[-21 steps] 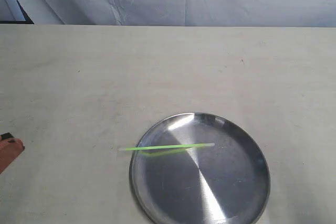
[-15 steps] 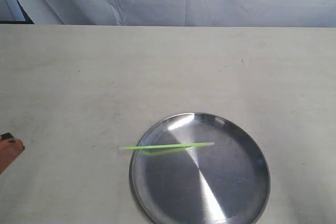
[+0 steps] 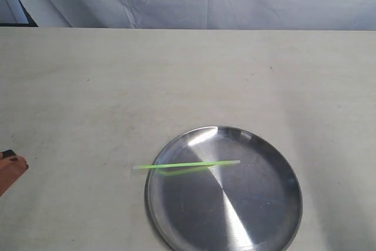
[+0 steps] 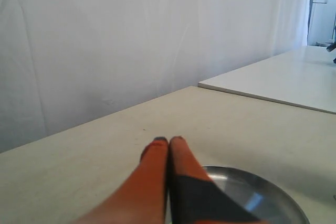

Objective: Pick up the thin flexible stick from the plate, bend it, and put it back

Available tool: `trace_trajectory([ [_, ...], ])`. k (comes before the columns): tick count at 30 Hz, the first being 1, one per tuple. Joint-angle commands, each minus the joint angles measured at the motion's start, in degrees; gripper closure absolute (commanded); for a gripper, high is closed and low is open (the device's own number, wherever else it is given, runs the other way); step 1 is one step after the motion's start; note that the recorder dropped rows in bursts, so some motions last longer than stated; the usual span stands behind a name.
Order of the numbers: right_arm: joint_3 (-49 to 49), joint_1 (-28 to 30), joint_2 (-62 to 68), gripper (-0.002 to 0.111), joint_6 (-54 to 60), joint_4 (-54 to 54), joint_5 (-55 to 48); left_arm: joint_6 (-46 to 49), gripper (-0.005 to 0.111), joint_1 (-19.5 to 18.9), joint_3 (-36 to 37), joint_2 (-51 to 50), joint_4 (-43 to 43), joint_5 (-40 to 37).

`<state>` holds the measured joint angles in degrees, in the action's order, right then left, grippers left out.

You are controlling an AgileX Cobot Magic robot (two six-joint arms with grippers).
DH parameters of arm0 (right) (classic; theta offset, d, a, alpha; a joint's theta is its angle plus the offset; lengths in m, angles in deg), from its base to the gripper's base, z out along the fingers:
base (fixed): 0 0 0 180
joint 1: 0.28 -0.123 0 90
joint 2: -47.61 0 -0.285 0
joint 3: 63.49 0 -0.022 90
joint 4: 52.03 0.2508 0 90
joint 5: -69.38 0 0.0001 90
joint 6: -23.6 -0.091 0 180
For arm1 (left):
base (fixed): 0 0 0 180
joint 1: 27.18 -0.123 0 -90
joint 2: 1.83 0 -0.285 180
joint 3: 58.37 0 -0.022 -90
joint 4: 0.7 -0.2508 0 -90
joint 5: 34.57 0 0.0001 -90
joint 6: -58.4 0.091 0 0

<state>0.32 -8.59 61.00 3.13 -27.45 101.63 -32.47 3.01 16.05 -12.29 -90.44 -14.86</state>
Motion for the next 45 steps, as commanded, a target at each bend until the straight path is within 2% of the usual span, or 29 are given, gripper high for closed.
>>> trace_trajectory([
  [1,-16.95,0.32,15.93,0.108,43.34,-4.50,-31.70,-0.08,0.107,0.39,0.35,0.34,0.24,0.06],
  [3,-26.61,0.32,28.82,0.108,48.51,-5.34,-48.85,-0.08,0.107,0.39,0.35,0.34,0.24,0.06],
  [7,-45.74,0.32,54.38,0.108,51.84,-10.55,-75.11,-0.08,0.107,0.39,0.35,0.34,-0.98,0.06],
  [12,-64.77,-0.57,81.77,0.106,53.54,-10.17,-93.68,-0.08,0.107,0.39,0.35,0.34,-1.58,0.06],
  [16,-70.92,-5.42,95.11,0.090,55.24,-10.46,-100.28,-0.08,0.107,0.39,0.35,0.34,-1.58,0.06],
  [18,-70.90,-9.71,100.16,0.080,55.36,-13.11,-100.41,-0.08,0.107,0.39,0.35,0.34,-1.58,0.06],
  [23,-70.66,-18.05,105.18,0.079,55.17,-14.63,-99.89,-0.08,0.107,0.39,0.35,0.34,-1.58,0.06],
  [26,-67.02,-23.44,105.97,0.079,54.98,-20.49,-96.48,-0.08,0.107,0.39,0.35,0.34,-1.58,0.06],
  [33,-58.16,-23.79,105.97,0.079,54.74,-18.93,-89.50,-0.08,0.107,0.39,0.35,0.34,-1.58,0.06],
  [40,-57.08,-23.79,105.97,0.079,54.74,-19.13,-80.44,-0.08,0.107,0.39,0.35,0.34,-1.58,0.06],
  [45,-57.08,-23.79,107.62,0.079,55.67,-19.18,-78.95,-0.08,0.107,0.39,0.35,0.34,-1.58,0.06],
])
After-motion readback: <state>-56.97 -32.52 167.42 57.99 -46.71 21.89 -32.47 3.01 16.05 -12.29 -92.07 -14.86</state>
